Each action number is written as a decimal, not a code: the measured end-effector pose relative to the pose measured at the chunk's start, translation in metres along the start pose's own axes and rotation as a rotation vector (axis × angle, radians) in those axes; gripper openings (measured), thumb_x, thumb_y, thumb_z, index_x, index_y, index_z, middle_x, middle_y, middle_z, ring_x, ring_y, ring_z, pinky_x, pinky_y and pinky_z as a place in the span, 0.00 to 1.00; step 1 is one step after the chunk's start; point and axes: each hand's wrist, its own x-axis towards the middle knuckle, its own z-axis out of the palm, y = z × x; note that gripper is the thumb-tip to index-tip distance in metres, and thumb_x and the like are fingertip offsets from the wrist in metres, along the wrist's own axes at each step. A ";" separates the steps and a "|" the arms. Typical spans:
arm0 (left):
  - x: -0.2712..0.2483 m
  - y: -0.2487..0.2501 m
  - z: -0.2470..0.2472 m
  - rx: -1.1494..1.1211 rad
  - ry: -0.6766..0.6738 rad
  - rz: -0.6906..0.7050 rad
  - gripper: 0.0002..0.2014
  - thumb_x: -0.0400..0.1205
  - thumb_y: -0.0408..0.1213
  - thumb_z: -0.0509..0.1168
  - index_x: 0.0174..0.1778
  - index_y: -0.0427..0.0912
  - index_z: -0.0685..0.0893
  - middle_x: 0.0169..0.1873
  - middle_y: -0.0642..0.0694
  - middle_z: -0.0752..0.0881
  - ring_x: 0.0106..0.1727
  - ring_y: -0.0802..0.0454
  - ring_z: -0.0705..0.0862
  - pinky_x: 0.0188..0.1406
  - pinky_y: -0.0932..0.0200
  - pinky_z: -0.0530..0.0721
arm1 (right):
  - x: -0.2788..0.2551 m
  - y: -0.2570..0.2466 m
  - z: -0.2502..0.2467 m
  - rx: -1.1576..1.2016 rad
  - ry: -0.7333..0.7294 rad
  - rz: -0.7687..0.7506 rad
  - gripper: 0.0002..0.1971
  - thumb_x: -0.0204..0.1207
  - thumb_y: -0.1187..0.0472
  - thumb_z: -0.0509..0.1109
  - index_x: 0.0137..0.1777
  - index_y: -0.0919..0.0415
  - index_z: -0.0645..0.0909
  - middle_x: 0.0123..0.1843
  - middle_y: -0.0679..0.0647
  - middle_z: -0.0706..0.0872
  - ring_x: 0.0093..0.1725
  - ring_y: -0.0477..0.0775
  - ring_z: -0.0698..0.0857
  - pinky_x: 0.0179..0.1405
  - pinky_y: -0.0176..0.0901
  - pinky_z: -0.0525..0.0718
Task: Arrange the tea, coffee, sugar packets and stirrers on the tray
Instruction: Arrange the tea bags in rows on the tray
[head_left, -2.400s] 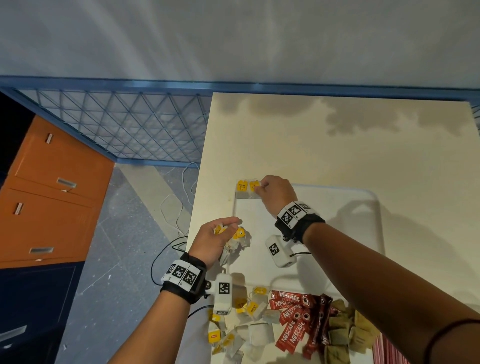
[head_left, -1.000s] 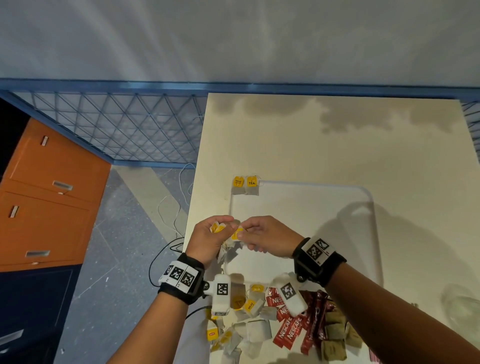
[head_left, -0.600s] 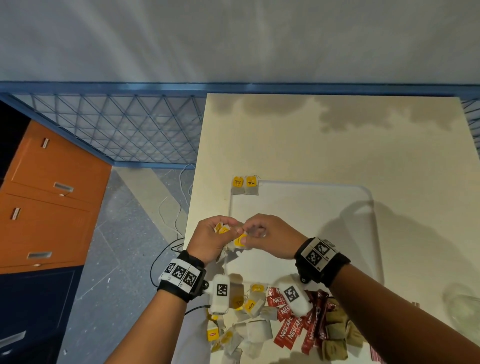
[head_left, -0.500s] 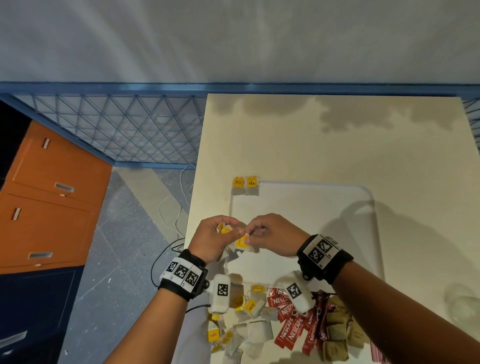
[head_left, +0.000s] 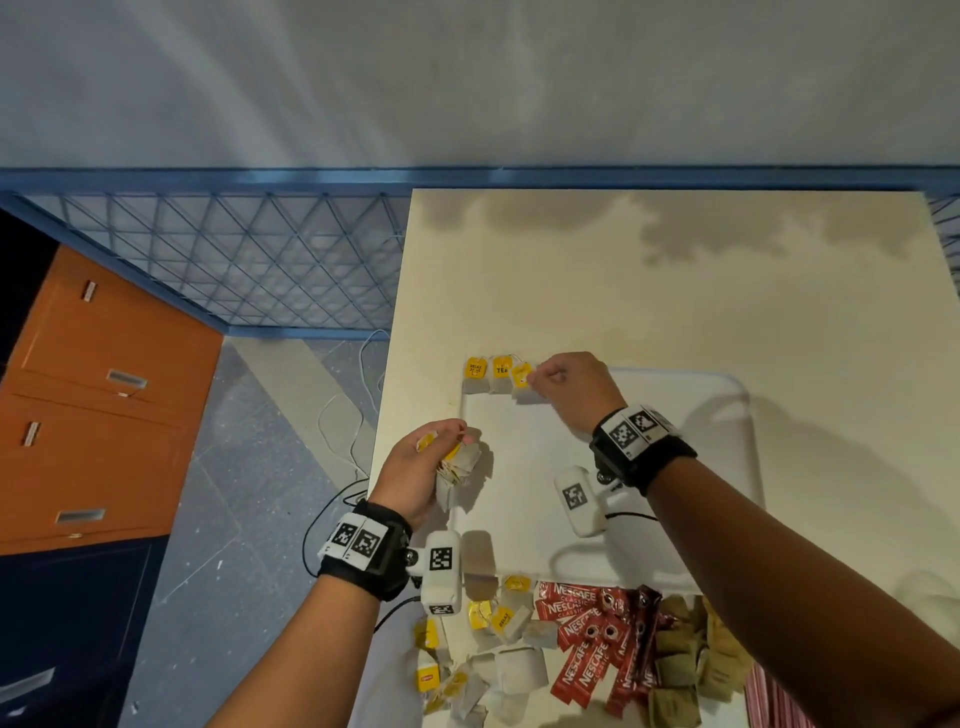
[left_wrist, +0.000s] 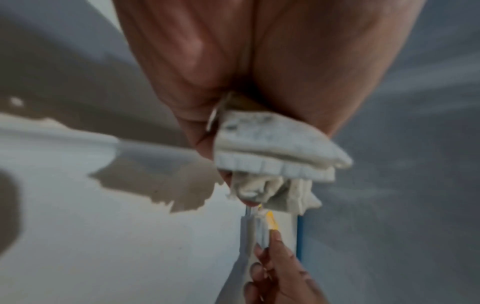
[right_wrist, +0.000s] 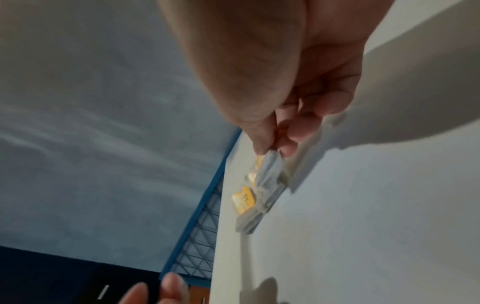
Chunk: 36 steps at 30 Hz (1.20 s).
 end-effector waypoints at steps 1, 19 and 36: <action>0.000 0.001 0.002 -0.051 -0.018 -0.024 0.07 0.87 0.32 0.63 0.53 0.37 0.87 0.39 0.47 0.92 0.40 0.52 0.89 0.44 0.57 0.86 | 0.003 0.002 0.001 -0.014 0.019 0.015 0.13 0.78 0.51 0.74 0.35 0.55 0.89 0.39 0.51 0.92 0.45 0.57 0.90 0.51 0.57 0.90; -0.017 0.008 0.005 -0.446 -0.138 -0.298 0.21 0.72 0.28 0.60 0.62 0.35 0.82 0.46 0.35 0.89 0.34 0.44 0.89 0.15 0.64 0.80 | -0.001 0.004 0.012 -0.106 0.117 0.073 0.12 0.81 0.39 0.67 0.51 0.47 0.79 0.46 0.48 0.88 0.49 0.57 0.87 0.53 0.57 0.88; -0.037 -0.009 0.012 -0.093 -0.102 -0.027 0.14 0.82 0.32 0.71 0.65 0.40 0.86 0.48 0.38 0.92 0.43 0.45 0.90 0.37 0.55 0.88 | -0.126 0.002 0.023 0.155 -0.193 -0.287 0.20 0.83 0.67 0.65 0.69 0.44 0.80 0.50 0.44 0.86 0.33 0.61 0.83 0.39 0.49 0.84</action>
